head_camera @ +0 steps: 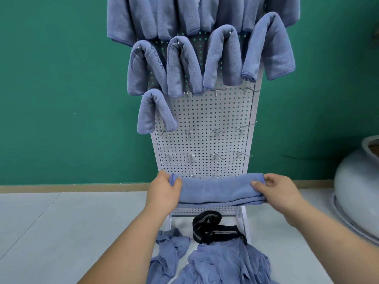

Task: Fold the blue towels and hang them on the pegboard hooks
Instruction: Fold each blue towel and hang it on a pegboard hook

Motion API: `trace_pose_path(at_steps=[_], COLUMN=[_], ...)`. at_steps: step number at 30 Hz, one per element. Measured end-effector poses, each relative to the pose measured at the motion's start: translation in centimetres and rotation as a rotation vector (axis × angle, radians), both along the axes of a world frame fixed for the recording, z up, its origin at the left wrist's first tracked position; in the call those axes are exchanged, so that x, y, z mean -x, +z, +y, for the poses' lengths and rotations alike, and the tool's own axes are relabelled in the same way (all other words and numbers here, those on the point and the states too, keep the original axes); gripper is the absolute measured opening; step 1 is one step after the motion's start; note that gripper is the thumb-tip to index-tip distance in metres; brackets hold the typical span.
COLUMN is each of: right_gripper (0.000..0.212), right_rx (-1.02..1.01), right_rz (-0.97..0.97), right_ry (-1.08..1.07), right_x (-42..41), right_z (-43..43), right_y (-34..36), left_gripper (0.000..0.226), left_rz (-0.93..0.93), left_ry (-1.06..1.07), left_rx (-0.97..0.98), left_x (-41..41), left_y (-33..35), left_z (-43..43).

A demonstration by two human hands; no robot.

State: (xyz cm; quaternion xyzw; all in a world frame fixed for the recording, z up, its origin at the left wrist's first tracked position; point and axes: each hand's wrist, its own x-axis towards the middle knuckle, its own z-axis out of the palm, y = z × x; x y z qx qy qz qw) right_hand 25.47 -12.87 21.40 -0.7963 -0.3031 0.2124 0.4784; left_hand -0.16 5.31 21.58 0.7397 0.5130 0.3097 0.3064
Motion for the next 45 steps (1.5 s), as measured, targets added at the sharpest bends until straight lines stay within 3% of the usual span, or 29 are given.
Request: trace_pose_path(at_steps=[4, 8, 11, 14, 18, 22, 25, 30, 40, 45], right_gripper=[0.01, 0.031, 0.04, 0.035, 0.036, 0.044, 0.044, 0.023, 0.021, 0.021], right_rx=[-0.066, -0.127, -0.169, -0.258, -0.311, -0.272, -0.288, -0.379, -0.51, -0.514], right_rz=[-0.133, -0.16, -0.068, 0.058, 0.199, 0.142, 0.053, -0.005, -0.356, -0.481], right_ry=[-0.025, 0.084, 0.164, 0.183, 0.151, 0.147, 0.136, 0.127, 0.052, -0.046], right_x=[3.9, 7.4, 8.8, 9.5, 10.0, 10.8, 11.8, 13.5, 13.5, 12.2], right_z=[1.7, 2.6, 3.1, 3.0, 3.0, 3.5, 4.1, 4.6, 9.9, 13.6], right_y=[0.6, 0.9, 0.0, 0.2, 1.3, 2.2, 2.7, 4.4, 15.7, 18.9], left_gripper=[0.023, 0.023, 0.028, 0.03, 0.034, 0.03, 0.046, 0.048, 0.042, 0.042], left_rz=[-0.121, -0.321, -0.448, -0.565, -0.547, -0.472, -0.467, -0.489, -0.5, -0.456], left_ry=[-0.053, -0.182, -0.221, -0.208, -0.268, -0.358, -0.341, -0.327, -0.194, -0.149], left_rx=[0.041, 0.267, 0.359, 0.419, 0.444, 0.36, 0.301, 0.106, -0.249, -0.301], left_x=[-1.9, -3.4, -4.0, -3.7, -3.1, -2.8, -2.6, -1.2, -0.6, -1.7], left_y=[0.6, 0.3, 0.4, 0.7, 0.9, 1.8, 2.3, 4.8, 15.5, 19.2], left_z=[-2.2, -4.0, -4.7, -4.9, -4.5, -5.5, -6.2, -6.5, -1.8, 1.2])
